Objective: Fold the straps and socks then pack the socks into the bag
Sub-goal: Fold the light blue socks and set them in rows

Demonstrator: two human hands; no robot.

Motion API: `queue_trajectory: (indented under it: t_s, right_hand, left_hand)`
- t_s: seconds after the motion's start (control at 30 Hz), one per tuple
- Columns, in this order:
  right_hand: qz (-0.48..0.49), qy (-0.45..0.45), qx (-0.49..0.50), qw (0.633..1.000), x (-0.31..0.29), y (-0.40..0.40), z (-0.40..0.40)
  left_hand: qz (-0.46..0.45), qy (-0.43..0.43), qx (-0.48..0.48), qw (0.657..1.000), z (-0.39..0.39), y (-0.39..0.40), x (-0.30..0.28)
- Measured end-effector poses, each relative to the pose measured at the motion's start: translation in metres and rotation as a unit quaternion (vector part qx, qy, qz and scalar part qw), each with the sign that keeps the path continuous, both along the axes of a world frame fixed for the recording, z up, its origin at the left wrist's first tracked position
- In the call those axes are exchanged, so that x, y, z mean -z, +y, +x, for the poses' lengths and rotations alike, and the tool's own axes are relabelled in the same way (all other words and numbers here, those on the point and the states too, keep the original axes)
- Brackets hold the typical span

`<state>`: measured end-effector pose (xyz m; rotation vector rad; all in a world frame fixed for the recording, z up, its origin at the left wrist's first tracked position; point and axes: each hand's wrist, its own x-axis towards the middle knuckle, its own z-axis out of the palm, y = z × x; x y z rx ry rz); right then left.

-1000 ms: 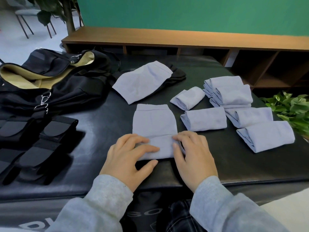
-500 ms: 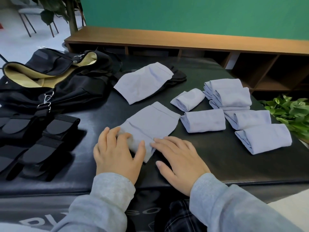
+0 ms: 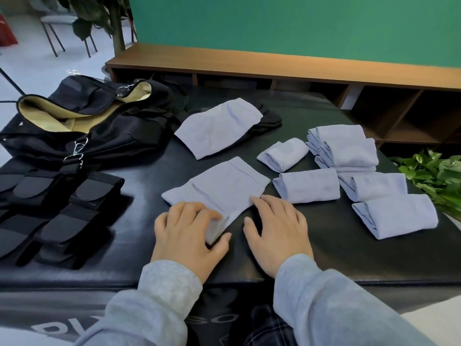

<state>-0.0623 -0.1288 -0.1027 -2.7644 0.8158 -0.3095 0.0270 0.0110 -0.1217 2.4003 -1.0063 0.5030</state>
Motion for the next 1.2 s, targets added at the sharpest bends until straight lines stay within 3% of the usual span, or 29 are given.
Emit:
queue_trajectory:
  t_s: [0.17, 0.33, 0.53, 0.67, 0.83, 1.0, 1.1, 1.2]
  right_hand:
    - [-0.021, -0.011, -0.012, 1.0, 0.002, 0.002, 0.0]
    - [-0.074, -0.113, -0.031, 0.99, 0.007, 0.005, -0.003]
    - [-0.094, -0.201, -0.182, 0.958, 0.007, 0.007, -0.009]
    - [-0.086, -0.236, -0.134, 0.959, 0.009, 0.008, -0.009]
    - [-0.041, -0.15, -0.003, 0.988, 0.01, 0.007, -0.003]
    - [-0.031, -0.125, -0.085, 0.988, 0.008, 0.007, -0.003]
    - [-0.031, -0.153, -0.169, 0.973, 0.007, 0.007, -0.007]
    - [-0.053, -0.209, -0.167, 0.962, 0.009, 0.008, -0.01]
  left_hand:
    - [-0.009, 0.001, -0.022, 1.0, 0.002, 0.0, 0.002]
    - [-0.03, 0.015, -0.085, 0.996, 0.002, 0.0, 0.003]
    - [0.021, 0.026, -0.132, 0.991, 0.001, -0.005, 0.002]
    - [0.04, 0.029, -0.143, 0.988, 0.003, -0.007, 0.005]
    - [0.008, 0.018, -0.166, 0.986, 0.001, -0.006, 0.005]
    - [0.031, 0.035, -0.167, 0.985, 0.001, -0.007, 0.004]
    - [0.047, 0.05, -0.167, 0.984, 0.002, -0.007, 0.002]
    - [0.06, 0.067, -0.163, 0.982, 0.002, -0.006, 0.002]
